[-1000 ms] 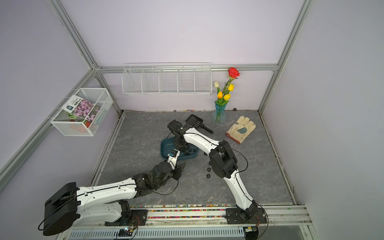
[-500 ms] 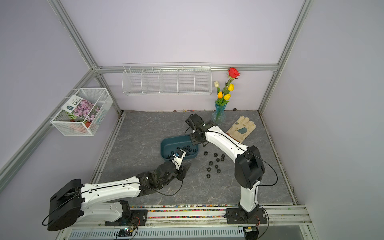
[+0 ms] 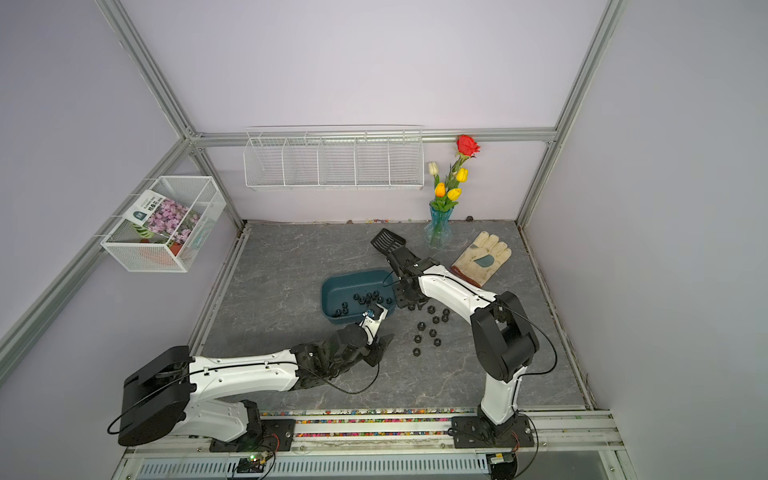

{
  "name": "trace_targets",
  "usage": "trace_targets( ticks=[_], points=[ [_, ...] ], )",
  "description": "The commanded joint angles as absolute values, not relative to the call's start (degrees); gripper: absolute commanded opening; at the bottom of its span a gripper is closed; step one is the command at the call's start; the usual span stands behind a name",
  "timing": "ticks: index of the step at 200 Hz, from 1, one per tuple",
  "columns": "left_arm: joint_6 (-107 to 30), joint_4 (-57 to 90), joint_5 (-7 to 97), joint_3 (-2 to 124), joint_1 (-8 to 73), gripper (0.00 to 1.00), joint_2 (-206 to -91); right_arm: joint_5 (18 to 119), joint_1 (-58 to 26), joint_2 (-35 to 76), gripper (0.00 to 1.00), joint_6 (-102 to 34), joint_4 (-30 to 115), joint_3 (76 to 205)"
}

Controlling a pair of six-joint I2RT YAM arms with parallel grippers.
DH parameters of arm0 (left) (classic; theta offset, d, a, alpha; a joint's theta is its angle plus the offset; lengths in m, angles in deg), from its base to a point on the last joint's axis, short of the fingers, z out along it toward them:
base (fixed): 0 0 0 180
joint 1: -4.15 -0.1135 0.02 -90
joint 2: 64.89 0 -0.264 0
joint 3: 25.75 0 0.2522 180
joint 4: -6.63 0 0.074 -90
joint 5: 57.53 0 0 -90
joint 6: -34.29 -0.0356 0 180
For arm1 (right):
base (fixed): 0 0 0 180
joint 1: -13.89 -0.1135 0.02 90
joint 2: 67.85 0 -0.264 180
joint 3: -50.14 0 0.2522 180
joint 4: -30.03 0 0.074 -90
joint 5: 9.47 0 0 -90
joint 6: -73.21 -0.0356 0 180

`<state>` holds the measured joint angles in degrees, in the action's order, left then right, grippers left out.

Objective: Put the nuts on the desktop into the storage box
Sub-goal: Pick up the nut from the center of the board.

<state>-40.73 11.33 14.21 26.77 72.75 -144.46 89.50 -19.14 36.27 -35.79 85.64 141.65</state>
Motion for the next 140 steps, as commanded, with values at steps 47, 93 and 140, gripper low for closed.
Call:
trace_targets(
  ticks=[47,93,140],
  points=[
    [-39.76,10.90,15.18,28.26,73.05,0.57,-145.49,87.45,-17.75,39.33,0.48,-37.25,80.74,137.83],
    [-39.79,10.75,15.33,28.42,73.06,0.57,-146.10,86.73,-16.82,42.14,0.48,-37.36,79.25,136.90],
    [-39.98,11.11,15.28,29.14,73.07,0.57,-147.16,86.07,-15.74,43.45,0.48,-37.24,78.08,136.32]
  ],
)
